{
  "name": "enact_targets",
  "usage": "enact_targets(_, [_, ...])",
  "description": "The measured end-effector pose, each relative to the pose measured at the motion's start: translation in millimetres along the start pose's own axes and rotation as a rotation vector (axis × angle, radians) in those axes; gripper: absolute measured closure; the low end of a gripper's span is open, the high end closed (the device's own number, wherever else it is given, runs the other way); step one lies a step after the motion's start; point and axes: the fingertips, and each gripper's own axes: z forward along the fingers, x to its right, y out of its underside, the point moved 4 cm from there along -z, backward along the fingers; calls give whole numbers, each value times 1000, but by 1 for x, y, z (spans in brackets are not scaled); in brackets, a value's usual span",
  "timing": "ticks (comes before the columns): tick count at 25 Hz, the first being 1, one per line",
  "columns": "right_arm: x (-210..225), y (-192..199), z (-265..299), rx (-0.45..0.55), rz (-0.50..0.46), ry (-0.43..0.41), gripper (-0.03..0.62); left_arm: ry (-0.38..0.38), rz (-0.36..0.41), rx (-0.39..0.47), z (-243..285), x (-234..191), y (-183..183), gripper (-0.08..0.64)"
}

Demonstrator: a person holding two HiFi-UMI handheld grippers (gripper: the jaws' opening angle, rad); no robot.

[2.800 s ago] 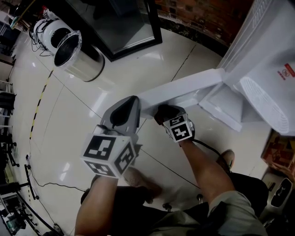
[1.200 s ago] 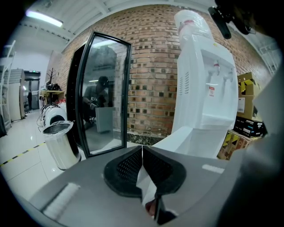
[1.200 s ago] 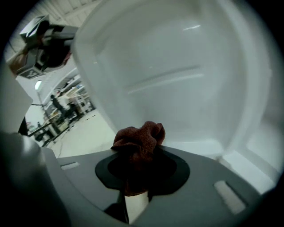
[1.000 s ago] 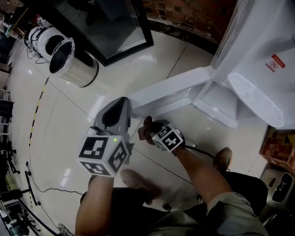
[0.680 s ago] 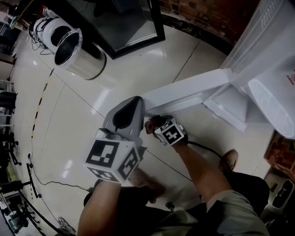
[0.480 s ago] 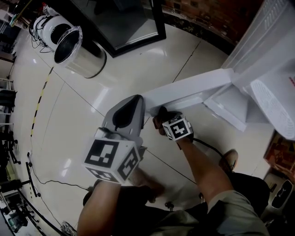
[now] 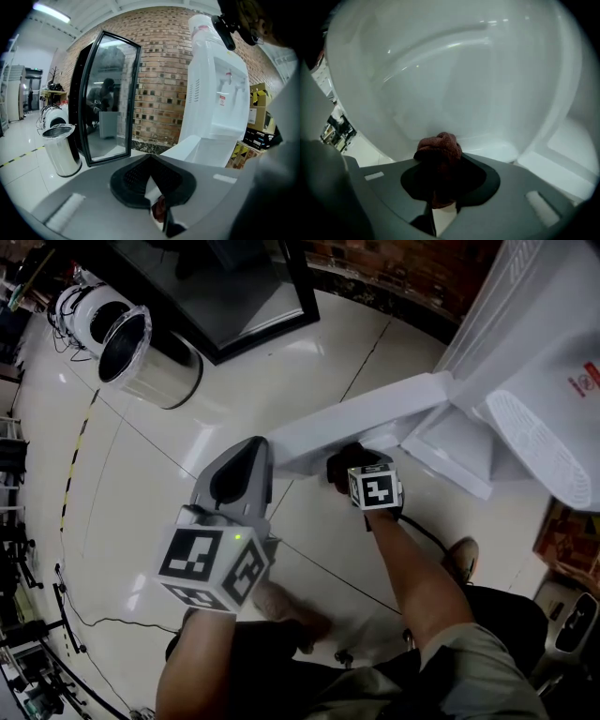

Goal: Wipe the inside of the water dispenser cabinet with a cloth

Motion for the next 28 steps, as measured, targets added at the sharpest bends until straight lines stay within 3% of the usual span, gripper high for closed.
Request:
enact_targets(4, [61,-1,-16,32,136,154,483,-16,9,-7,2,1,0,560])
enact_targets(7, [92,1,-29,40,204,206,483,-31,15,-7,1,0,0,560])
enact_targets(13, [89,1,-53,77,142,234,483,-48,33,-9,1,0,0,560])
enact_targets(17, [109,2,-77,119,126,282,483,-64,40,-11,1,-1,-1,560])
enact_targets(22, [122,19,-85,88,141,221,483,-98,43,-17,3,0,-2,558])
enact_targets(28, [128,41,-73,-42,170,194,482,-110,32,-13,3,3,-3,560])
